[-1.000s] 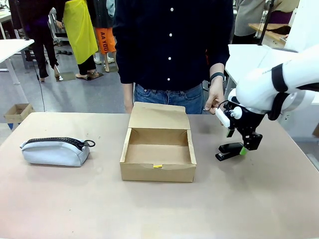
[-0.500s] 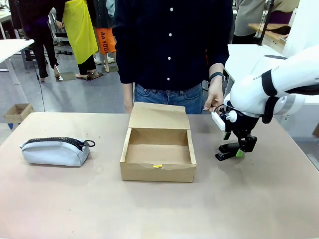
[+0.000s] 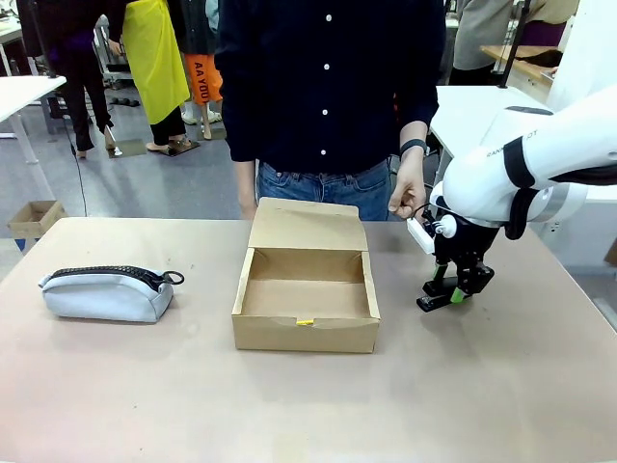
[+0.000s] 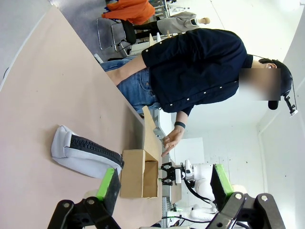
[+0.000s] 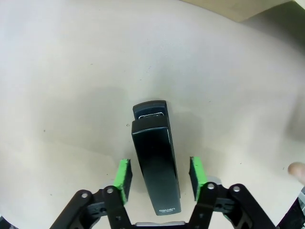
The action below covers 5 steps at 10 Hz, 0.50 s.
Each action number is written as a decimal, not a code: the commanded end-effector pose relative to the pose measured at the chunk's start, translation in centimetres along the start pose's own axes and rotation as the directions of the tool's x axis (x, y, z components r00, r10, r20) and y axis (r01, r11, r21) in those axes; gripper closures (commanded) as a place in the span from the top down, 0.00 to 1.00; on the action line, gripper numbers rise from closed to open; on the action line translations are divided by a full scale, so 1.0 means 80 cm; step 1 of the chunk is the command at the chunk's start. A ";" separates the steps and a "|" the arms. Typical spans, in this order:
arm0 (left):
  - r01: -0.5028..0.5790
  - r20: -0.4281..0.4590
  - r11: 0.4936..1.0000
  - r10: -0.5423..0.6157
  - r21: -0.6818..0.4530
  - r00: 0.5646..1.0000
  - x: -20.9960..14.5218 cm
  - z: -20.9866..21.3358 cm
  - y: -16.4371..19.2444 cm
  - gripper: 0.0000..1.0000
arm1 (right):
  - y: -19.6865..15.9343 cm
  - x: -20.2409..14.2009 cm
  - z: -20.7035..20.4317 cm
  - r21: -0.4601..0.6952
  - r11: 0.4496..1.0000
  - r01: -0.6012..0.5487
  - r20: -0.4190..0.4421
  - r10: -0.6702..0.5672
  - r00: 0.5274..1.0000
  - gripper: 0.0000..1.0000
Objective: Pack the items into the box.
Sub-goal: Pick up the item specified by the human and place it in the Mailer Box.
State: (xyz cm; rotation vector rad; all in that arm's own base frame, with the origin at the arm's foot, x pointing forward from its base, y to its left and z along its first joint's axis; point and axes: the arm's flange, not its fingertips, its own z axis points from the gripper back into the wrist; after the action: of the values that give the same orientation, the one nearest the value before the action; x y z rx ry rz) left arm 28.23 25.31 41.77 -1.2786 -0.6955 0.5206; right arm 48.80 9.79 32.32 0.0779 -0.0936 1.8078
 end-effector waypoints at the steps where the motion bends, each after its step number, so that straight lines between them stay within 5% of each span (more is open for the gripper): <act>1: 0.017 0.012 1.000 -0.017 -0.023 1.000 0.001 0.000 -0.001 1.00 | -0.007 0.000 0.004 0.018 1.000 0.015 -0.028 -0.014 1.000 0.00; 5: 0.017 0.012 1.000 -0.017 -0.023 1.000 0.001 0.000 -0.001 1.00 | -0.008 0.001 0.005 0.044 0.999 0.004 -0.035 -0.002 0.999 0.00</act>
State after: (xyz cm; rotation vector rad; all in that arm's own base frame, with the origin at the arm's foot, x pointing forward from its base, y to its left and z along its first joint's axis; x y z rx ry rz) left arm 28.23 25.31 41.77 -1.2786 -0.6955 0.5206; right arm 48.90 9.76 32.28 0.0970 -0.0687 1.8136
